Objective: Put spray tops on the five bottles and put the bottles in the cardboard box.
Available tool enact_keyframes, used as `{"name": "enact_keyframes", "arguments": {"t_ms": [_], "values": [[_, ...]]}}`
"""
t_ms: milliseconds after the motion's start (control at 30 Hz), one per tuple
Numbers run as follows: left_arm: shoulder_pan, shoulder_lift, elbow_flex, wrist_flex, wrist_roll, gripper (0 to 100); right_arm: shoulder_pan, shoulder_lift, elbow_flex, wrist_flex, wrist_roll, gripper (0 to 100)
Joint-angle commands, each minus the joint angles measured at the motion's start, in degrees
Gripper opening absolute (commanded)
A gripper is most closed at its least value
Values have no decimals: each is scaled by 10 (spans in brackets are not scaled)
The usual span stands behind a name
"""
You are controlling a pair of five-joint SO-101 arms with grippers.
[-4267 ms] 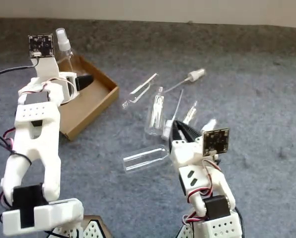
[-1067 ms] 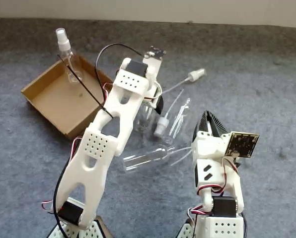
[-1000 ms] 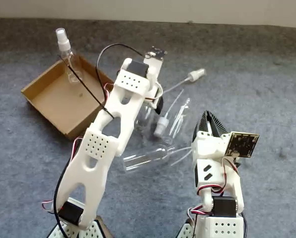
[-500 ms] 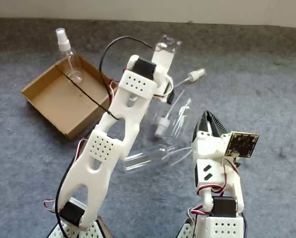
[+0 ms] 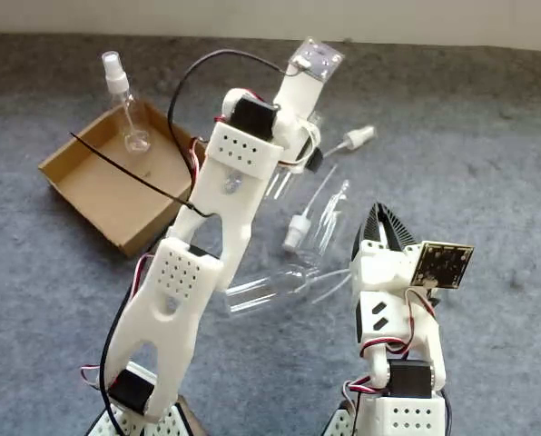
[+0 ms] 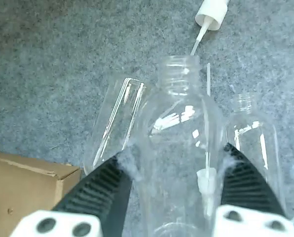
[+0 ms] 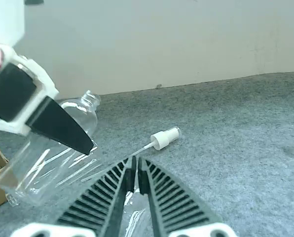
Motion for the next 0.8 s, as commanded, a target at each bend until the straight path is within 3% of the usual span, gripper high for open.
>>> {"name": "enact_keyframes", "arguments": {"t_ms": [0, 533, 767], "values": [[7, -145, 106, 4, -7, 168, -2, 0, 68, -16, 5, 5], [5, -577, 594, 1, -11, 168, -9, -1, 68, -6, 6, 5], [-31, -746, 784, -1, -127, 168, -9, -1, 68, -5, 6, 5]]}}
